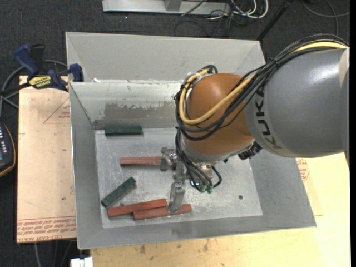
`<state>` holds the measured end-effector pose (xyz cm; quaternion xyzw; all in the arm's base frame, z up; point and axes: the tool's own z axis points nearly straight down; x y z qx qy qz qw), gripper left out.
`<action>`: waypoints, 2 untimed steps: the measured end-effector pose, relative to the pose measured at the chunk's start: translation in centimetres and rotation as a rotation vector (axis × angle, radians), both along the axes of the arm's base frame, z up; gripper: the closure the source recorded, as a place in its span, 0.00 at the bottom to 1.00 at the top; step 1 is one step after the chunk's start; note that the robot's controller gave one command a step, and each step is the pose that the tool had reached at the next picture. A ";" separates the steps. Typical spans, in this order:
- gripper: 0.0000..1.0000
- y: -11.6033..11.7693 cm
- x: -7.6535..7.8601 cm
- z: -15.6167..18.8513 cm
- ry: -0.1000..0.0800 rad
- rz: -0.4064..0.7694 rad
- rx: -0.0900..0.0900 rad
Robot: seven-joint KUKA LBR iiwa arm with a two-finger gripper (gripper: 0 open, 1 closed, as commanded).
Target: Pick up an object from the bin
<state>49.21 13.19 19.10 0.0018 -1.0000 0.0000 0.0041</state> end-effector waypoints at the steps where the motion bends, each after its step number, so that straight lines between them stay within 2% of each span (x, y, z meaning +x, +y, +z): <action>1: 0.00 0.9 -0.9 -12.2 -0.023 0.049 0.005; 2: 0.00 0.8 -1.0 -9.1 -0.011 -0.075 0.002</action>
Offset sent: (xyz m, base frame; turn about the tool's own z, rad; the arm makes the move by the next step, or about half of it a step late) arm -0.0134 0.0077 -0.1210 -0.0519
